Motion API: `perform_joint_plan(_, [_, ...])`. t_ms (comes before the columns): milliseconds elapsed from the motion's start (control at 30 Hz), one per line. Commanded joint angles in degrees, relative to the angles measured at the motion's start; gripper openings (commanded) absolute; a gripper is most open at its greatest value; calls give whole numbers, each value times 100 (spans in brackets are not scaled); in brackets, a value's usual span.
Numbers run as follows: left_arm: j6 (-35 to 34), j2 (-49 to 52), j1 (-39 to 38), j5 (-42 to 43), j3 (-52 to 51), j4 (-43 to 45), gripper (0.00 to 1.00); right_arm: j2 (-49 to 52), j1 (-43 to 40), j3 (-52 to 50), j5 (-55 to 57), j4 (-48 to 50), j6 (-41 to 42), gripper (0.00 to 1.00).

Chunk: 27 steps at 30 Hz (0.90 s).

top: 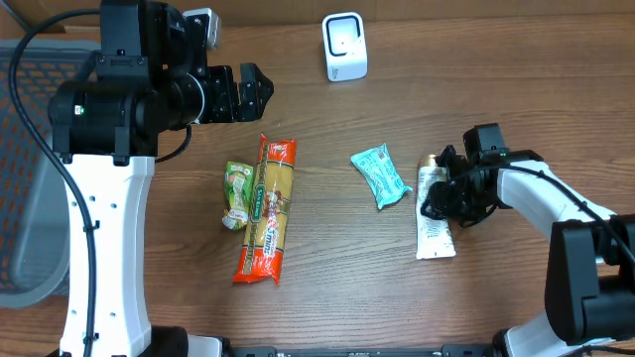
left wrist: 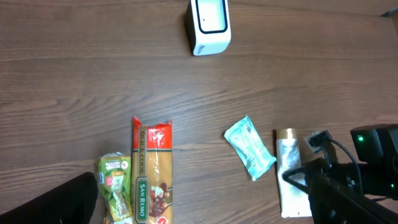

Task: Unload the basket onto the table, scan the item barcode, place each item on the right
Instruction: 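Grasp the white tube again with the right gripper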

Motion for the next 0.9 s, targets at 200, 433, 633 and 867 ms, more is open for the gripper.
perform_joint_plan(200, [4, 42, 26, 85, 26, 2, 100, 20, 15, 76, -1786, 90, 223, 4])
perform_joint_plan(433, [4, 42, 28, 85, 26, 2, 99, -369, 11, 1062, -2900, -898, -188, 4])
perform_joint_plan(633, [4, 42, 28, 85, 26, 2, 99, -1095, 24, 2002, -3187, -1650, -195, 4])
perform_joint_plan(867, [4, 42, 26, 85, 26, 2, 99, -1832, 61, 2127, -5276, -1266, -457, 4])
